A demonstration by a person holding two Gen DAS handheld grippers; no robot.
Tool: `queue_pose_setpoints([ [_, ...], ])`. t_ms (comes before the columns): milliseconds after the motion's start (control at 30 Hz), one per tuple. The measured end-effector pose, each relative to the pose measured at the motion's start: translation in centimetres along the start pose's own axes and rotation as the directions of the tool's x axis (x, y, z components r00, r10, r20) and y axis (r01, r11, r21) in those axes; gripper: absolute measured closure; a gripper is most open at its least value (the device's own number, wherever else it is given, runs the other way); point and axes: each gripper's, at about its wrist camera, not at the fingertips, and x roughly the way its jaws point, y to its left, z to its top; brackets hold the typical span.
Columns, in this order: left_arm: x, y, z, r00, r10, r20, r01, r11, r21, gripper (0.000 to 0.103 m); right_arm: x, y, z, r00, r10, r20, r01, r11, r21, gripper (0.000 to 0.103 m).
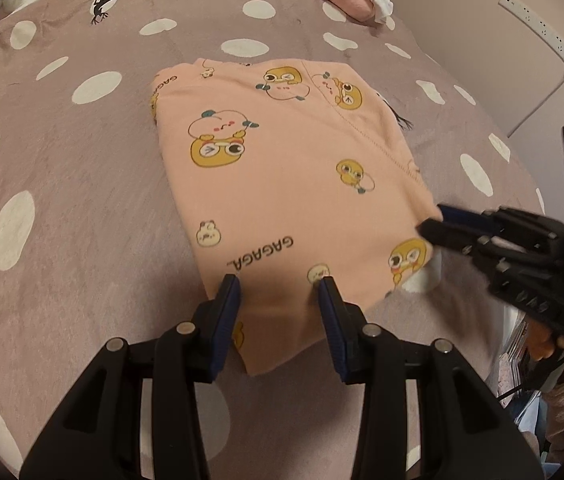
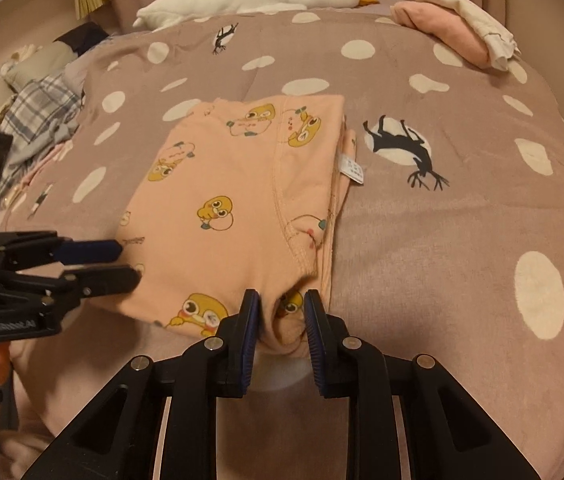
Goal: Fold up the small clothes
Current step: 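Open the right tool and pull it back from the folded shirt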
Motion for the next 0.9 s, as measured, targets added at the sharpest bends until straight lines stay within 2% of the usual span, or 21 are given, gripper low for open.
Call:
queue_pose_setpoints([
  [200, -0.1, 0.5, -0.6, 1.000, 0.008, -0.023, -0.009, 1.000, -0.020, 0.062, -2.3, 0.4, 0.9, 0.993, 0.040, 0.107, -0.040, 0.999, 0.000, 0.078],
  [233, -0.1, 0.7, -0.6, 0.999, 0.015, -0.028, -0.016, 1.000, -0.027, 0.060, -2.5, 0.6, 1.2, 0.992, 0.043, 0.122, -0.044, 0.999, 0.001, 0.078],
  [333, 0.1, 1.6, -1.0, 0.999, 0.006, -0.053, -0.010, 0.997, -0.071, 0.059, -2.1, 1.1, 1.8, 0.989, 0.059, 0.134, -0.059, 0.998, -0.001, 0.078],
  [467, -0.7, 2.2, -1.3, 0.999, -0.007, -0.039, 0.002, 0.993, -0.117, 0.059, -0.5, 1.8, 1.5, 0.993, 0.058, 0.099, -0.058, 0.998, -0.009, 0.078],
  [633, -1.6, 2.2, -0.9, 1.000, -0.017, -0.016, 0.014, 0.992, -0.123, 0.059, 1.5, 2.1, -0.2, 0.999, 0.047, 0.014, -0.047, 0.999, 0.001, 0.078],
  [900, -1.8, 1.6, -0.5, 1.000, -0.025, -0.007, 0.024, 0.994, -0.111, 0.059, 0.3, 2.1, -2.1, 0.995, 0.102, -0.022, -0.102, 0.995, -0.008, 0.078],
])
